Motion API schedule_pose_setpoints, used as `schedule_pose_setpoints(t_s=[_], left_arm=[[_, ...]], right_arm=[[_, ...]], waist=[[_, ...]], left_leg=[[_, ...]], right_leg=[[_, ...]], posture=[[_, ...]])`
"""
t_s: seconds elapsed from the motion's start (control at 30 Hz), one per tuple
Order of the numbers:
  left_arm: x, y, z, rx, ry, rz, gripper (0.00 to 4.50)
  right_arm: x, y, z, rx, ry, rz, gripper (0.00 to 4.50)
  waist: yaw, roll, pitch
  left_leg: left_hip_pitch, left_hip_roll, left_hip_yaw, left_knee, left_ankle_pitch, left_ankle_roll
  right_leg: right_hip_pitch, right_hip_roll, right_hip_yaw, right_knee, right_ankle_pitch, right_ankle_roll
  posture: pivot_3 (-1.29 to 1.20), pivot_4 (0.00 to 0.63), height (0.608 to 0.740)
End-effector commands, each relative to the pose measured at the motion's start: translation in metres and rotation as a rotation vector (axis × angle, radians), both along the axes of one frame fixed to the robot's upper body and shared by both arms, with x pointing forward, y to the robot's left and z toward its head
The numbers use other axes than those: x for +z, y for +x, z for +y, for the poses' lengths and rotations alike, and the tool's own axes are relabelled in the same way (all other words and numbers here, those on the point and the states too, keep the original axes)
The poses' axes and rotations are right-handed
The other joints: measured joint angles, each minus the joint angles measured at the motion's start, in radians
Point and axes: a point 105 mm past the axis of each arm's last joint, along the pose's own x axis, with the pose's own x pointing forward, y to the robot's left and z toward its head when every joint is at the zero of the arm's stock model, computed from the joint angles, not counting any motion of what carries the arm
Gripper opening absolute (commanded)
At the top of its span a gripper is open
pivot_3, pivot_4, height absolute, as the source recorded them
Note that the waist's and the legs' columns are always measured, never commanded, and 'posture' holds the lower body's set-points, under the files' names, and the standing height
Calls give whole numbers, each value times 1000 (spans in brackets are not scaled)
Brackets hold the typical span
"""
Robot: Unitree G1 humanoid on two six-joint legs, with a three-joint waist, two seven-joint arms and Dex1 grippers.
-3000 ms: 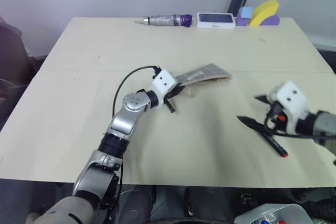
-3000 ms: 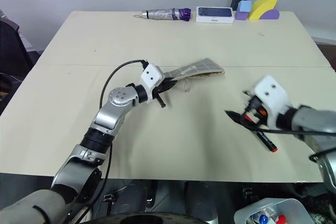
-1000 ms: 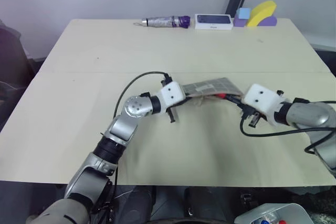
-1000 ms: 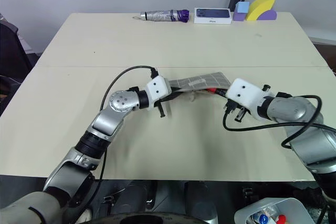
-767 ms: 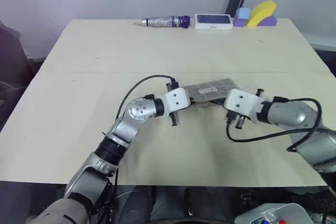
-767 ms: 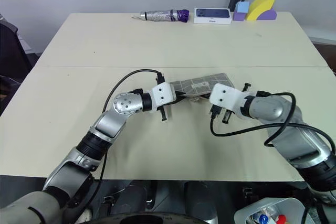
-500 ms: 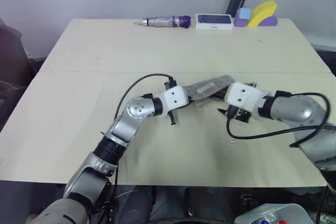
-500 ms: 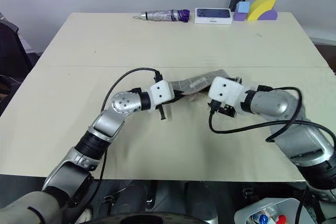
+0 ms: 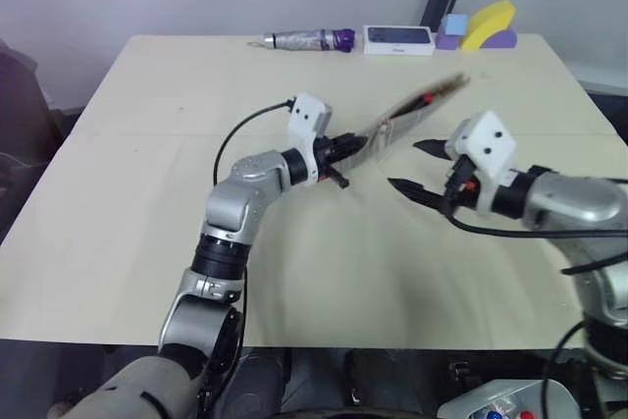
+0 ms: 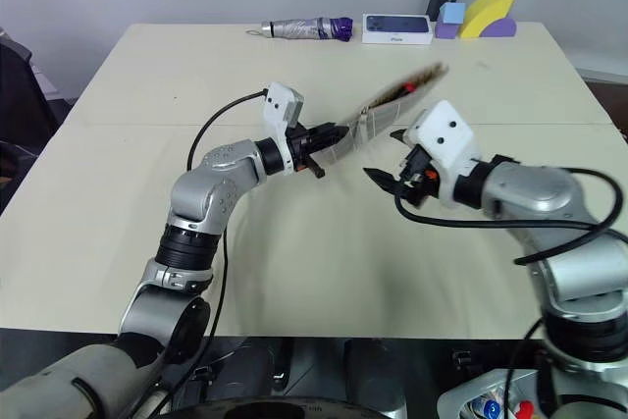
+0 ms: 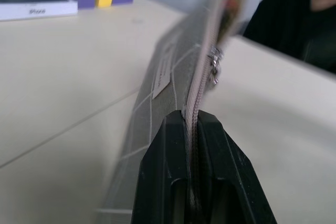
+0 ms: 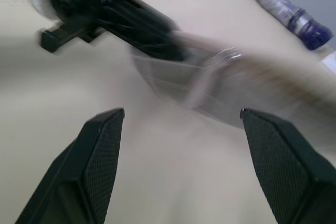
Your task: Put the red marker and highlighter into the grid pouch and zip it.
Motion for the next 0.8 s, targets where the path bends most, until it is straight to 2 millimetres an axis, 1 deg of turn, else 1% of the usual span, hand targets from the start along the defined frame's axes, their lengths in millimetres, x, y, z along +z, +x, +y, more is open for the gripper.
schedule_pose_setpoints(t_s=[0.03, 0.3, 0.57, 0.67, 0.8], left_arm=[[22, -4, 0, -9, -70, -15, 0], [19, -8, 1, -9, -61, -3, 0], [17, -13, 0, -26, -54, -6, 0], [15, -14, -1, -32, -48, -7, 0], [13, -14, 1, -27, -39, -7, 0]], right_arm=[[-1, 7, 8, -53, 39, -18, 3655], [-7, 25, 11, -146, 100, -7, 3655], [-7, 41, 10, -207, 136, -20, 3655], [-7, 47, 7, -239, 158, -26, 2832], [-3, 48, 6, -239, 169, -32, 804]], waist=[[1, 1, 0], [5, 1, 0], [3, 1, 0], [3, 1, 0], [4, 1, 0]], left_leg=[[0, 0, 0, 0, 0, 0], [0, -1, 0, 0, 1, -1], [0, -1, 0, -1, 1, -1], [0, -1, 0, -1, 1, -1], [0, -1, 0, -1, 1, -1]], right_leg=[[-1, 0, 0, 1, 0, 0], [-1, 0, 0, 0, 0, 0], [-1, 0, 0, 0, 0, 0], [-1, 0, 1, 0, 0, 0], [-2, 0, 1, 0, 0, 0]], posture=[[0, 150, 740], [0, 150, 740], [0, 150, 740], [0, 150, 740], [0, 150, 740]])
